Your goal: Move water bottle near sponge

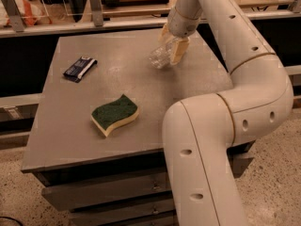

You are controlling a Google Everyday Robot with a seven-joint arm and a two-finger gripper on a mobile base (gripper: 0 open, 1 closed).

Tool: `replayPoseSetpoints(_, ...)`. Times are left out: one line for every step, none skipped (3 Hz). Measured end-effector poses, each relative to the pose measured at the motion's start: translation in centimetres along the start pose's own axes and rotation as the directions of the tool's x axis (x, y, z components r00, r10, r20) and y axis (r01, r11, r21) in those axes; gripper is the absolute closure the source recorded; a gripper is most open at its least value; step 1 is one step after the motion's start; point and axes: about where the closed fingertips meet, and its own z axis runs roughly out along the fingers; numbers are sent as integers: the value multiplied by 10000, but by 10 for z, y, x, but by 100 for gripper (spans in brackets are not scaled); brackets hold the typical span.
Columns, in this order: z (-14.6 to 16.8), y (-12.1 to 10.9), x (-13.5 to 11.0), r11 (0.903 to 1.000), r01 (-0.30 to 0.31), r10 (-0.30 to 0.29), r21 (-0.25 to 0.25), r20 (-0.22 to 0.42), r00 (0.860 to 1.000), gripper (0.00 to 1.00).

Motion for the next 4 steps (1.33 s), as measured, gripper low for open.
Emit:
replayPoseSetpoints(-2, 2, 1, 9999, -166, 166, 0, 66, 9998, 64)
replayPoseSetpoints(-4, 4, 3, 9996, -299, 299, -4, 53, 9995, 88)
replayPoseSetpoints(-17, 3, 0, 9983, -573, 575, 131, -91, 9983, 100)
replayPoseSetpoints(-43, -4, -18, 9921, -1164, 1167, 464, -51, 9931, 100)
